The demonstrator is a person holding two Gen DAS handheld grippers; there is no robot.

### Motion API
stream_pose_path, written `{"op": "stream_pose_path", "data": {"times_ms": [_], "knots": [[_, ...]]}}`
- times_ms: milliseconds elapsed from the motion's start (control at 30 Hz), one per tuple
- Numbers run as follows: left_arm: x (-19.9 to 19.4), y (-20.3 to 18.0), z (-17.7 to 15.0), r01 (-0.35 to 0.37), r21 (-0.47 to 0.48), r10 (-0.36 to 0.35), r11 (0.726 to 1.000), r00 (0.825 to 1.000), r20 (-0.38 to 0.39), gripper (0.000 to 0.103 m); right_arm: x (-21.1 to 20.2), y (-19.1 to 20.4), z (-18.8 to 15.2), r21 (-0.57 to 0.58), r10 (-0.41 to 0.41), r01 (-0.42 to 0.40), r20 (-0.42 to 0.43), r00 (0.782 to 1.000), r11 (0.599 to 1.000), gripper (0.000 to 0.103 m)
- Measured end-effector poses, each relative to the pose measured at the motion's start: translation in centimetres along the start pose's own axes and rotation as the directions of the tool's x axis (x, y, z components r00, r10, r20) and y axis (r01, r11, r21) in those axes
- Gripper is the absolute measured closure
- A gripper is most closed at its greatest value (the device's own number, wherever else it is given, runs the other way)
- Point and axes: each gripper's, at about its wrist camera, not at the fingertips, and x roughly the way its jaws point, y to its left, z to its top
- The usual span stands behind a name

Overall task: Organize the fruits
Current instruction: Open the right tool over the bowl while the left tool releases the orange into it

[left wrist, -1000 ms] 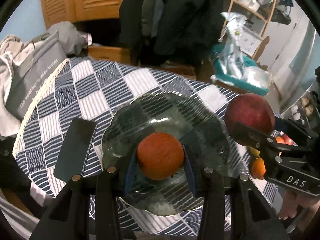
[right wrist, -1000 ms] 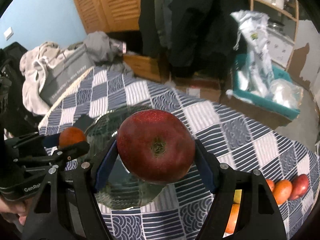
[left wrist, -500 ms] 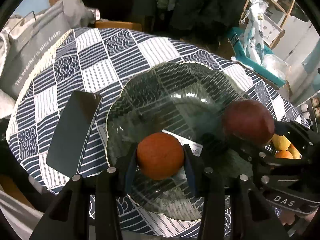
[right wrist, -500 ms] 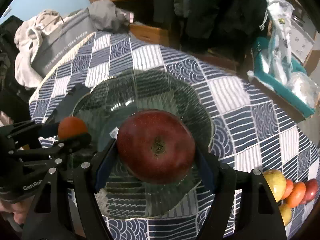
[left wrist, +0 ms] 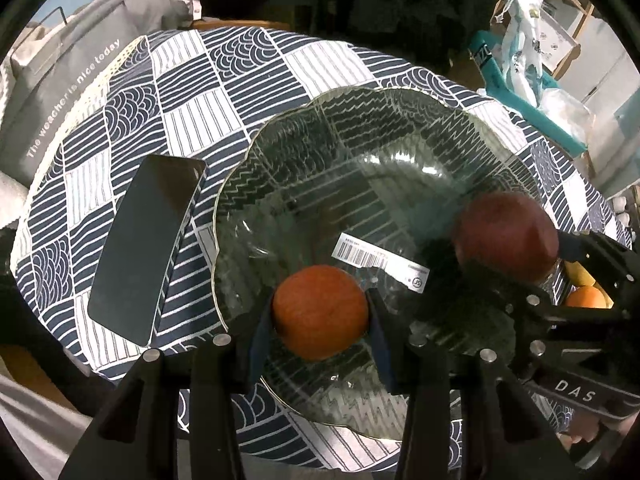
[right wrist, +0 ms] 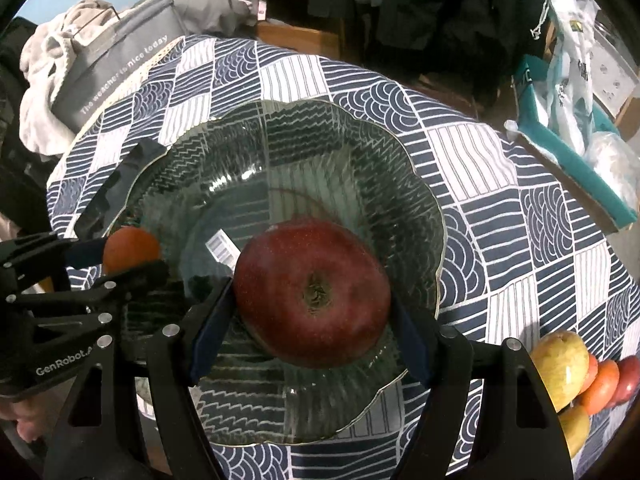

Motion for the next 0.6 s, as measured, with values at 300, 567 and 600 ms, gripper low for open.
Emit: {"op": "stream_pose_path", "data": {"times_ms": [300, 567, 600], "knots": [[0.6, 0.2, -0.2, -0.009, 0.002, 0.009, 1.0, 1.0, -0.014, 0.048, 0.8, -0.1, -0.1, 0.008, 0.024, -0.024, -0.039, 0.999, 1.0, 0.028], [0.3, -0.1, -0.3, -0.01, 0.022, 0.01, 1.0, 1.0, -0.015, 0.037, 0.0, -1.1, 0.3, 0.061, 0.077, -0.077, -0.007, 0.997, 0.995, 0.027], [0.2, -0.2, -0.4, -0.01, 0.025, 0.011, 1.0, 1.0, -0.013, 0.037, -0.2, -1.2, 0.3, 0.064, 0.079, -0.079, 0.0, 0.997, 0.995, 0.027]]}}
